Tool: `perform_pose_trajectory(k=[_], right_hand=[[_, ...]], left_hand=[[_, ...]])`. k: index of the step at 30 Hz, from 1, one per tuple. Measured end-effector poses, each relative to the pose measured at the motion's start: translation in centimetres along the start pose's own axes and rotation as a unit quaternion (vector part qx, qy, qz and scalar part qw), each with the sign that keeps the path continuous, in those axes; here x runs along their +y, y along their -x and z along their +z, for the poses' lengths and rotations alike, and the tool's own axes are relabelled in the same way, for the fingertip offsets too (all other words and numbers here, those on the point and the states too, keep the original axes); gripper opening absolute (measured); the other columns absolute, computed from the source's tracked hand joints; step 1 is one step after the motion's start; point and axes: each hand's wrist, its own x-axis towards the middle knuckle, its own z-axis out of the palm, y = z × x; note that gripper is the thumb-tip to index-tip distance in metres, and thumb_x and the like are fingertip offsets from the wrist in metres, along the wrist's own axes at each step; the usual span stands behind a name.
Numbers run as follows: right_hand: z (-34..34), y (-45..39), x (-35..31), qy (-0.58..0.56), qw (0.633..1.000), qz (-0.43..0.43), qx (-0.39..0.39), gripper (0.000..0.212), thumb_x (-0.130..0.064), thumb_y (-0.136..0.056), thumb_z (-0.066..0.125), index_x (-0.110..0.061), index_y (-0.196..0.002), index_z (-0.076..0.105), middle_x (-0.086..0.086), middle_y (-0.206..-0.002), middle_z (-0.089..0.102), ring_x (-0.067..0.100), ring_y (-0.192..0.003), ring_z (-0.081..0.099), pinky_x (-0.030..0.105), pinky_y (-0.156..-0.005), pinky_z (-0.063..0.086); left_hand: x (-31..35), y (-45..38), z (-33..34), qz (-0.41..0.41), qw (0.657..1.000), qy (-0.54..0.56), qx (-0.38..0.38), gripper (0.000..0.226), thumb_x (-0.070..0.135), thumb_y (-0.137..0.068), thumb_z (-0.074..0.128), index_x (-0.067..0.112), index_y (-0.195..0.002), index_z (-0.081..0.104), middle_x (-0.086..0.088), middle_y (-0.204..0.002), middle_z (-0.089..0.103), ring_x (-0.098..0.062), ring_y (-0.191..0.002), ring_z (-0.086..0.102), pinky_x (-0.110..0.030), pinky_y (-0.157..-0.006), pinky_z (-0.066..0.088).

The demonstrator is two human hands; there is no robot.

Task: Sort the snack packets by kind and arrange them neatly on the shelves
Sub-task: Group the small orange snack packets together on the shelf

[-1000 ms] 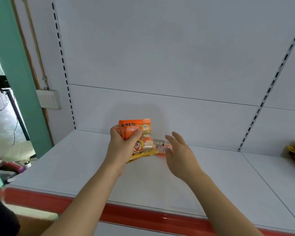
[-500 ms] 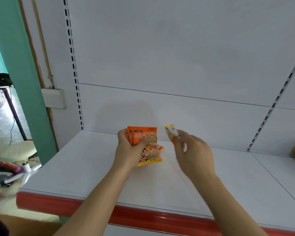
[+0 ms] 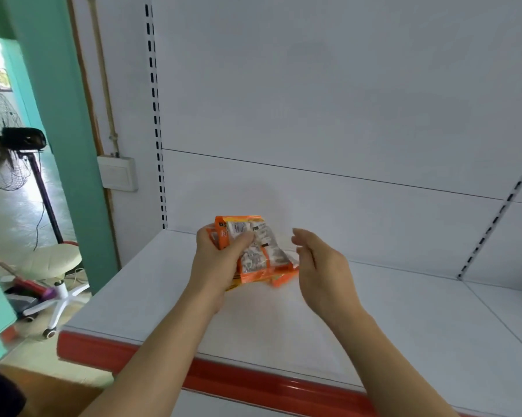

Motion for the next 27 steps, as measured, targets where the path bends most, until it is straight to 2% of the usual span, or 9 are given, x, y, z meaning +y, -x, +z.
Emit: perform_pose_trajectory(k=[4, 7, 10, 13, 16, 18, 21, 23, 27], right_hand=[[2.1, -2.3, 1.4, 0.222, 0.959, 0.006, -0.174, 0.062, -0.043, -0.097, 0.052, -0.027, -0.153, 0.033, 0.008, -0.159, 0.032, 0.029, -0.146, 0.029, 0.042, -0.115, 0.032], [3.6, -2.7, 1.6, 0.286, 0.932, 0.020, -0.222, 0.047, -0.054, -0.094, 0.045, -0.046, -0.141, 0.040, 0.002, -0.143, 0.046, 0.030, -0.134, 0.041, 0.048, -0.106, 0.039], [3.4, -2.5, 1.8, 0.336, 0.926, 0.006, -0.170, 0.033, -0.046, -0.094, 0.047, -0.036, -0.124, 0.057, 0.003, -0.116, 0.053, 0.031, -0.114, 0.055, 0.042, -0.092, 0.049], [1.3, -1.6, 2.4, 0.282, 0.955, 0.029, -0.088, 0.030, -0.042, -0.099, 0.045, -0.029, -0.114, 0.066, 0.002, -0.098, 0.056, 0.028, -0.095, 0.061, 0.034, -0.075, 0.049], [-2.0, 0.1, 2.4, 0.161, 0.980, 0.013, 0.116, 0.029, -0.033, -0.099, 0.053, -0.026, -0.123, 0.068, 0.001, -0.099, 0.065, 0.024, -0.087, 0.062, 0.033, -0.068, 0.048], [-3.8, 1.7, 1.3, 0.087, 0.976, -0.035, 0.195, 0.033, -0.034, -0.098, 0.057, -0.026, -0.128, 0.066, -0.002, -0.106, 0.065, 0.018, -0.089, 0.062, 0.033, -0.071, 0.051], [-4.7, 4.7, 0.6, 0.136, 0.971, -0.085, 0.177, 0.042, -0.052, -0.094, 0.051, -0.030, -0.127, 0.067, -0.006, -0.113, 0.060, 0.016, -0.099, 0.055, 0.029, -0.078, 0.049], [-6.0, 6.3, 2.0, 0.113, 0.981, -0.052, 0.150, 0.048, -0.061, -0.096, 0.042, -0.032, -0.123, 0.069, -0.008, -0.124, 0.053, 0.014, -0.111, 0.051, 0.027, -0.085, 0.048], [-11.6, 8.8, 5.5, -0.031, 0.988, 0.021, 0.152, 0.030, -0.051, -0.096, 0.053, -0.033, -0.115, 0.068, -0.011, -0.135, 0.044, -0.009, -0.110, 0.052, 0.007, -0.080, 0.046]], left_hand=[[-0.1, -0.2, -1.4, 0.010, 1.000, -0.010, 0.002, 0.052, 0.025, -0.089, 0.081, 0.026, -0.129, 0.048, 0.002, -0.114, 0.072, -0.016, -0.089, 0.078, -0.031, -0.062, 0.062], [-0.4, -0.1, -1.8, 0.009, 1.000, -0.021, 0.000, 0.052, 0.025, -0.089, 0.081, 0.026, -0.129, 0.047, 0.002, -0.113, 0.072, -0.015, -0.086, 0.078, -0.030, -0.060, 0.062], [-0.8, 0.1, -1.7, 0.010, 0.999, -0.042, 0.000, 0.054, 0.026, -0.089, 0.081, 0.025, -0.130, 0.047, 0.003, -0.114, 0.072, -0.016, -0.089, 0.078, -0.035, -0.067, 0.063], [-1.1, 0.3, -0.9, 0.015, 0.998, -0.059, -0.010, 0.052, 0.028, -0.090, 0.080, 0.026, -0.129, 0.046, 0.005, -0.113, 0.071, -0.015, -0.093, 0.076, -0.038, -0.074, 0.063], [-1.4, 0.7, 0.9, 0.036, 0.996, -0.075, -0.029, 0.050, 0.028, -0.091, 0.079, 0.028, -0.128, 0.044, 0.010, -0.111, 0.068, -0.007, -0.091, 0.072, -0.028, -0.070, 0.059], [-1.4, 1.4, 2.9, 0.050, 0.994, -0.081, -0.048, 0.052, 0.029, -0.091, 0.079, 0.030, -0.128, 0.042, 0.012, -0.112, 0.066, -0.004, -0.092, 0.069, -0.025, -0.070, 0.057], [-1.5, 3.1, 7.0, 0.061, 0.993, -0.069, -0.068, 0.051, 0.035, -0.093, 0.076, 0.032, -0.131, 0.043, 0.012, -0.117, 0.067, -0.013, -0.103, 0.070, -0.041, -0.088, 0.061], [-1.6, 4.7, 9.7, 0.050, 0.994, -0.050, -0.083, 0.049, 0.035, -0.096, 0.071, 0.031, -0.136, 0.043, 0.009, -0.120, 0.067, -0.017, -0.108, 0.069, -0.045, -0.094, 0.060], [-2.2, 8.6, 15.1, 0.029, 0.985, -0.048, -0.162, 0.047, 0.037, -0.098, 0.068, 0.032, -0.137, 0.042, 0.006, -0.124, 0.068, -0.016, -0.105, 0.072, -0.043, -0.092, 0.061]])
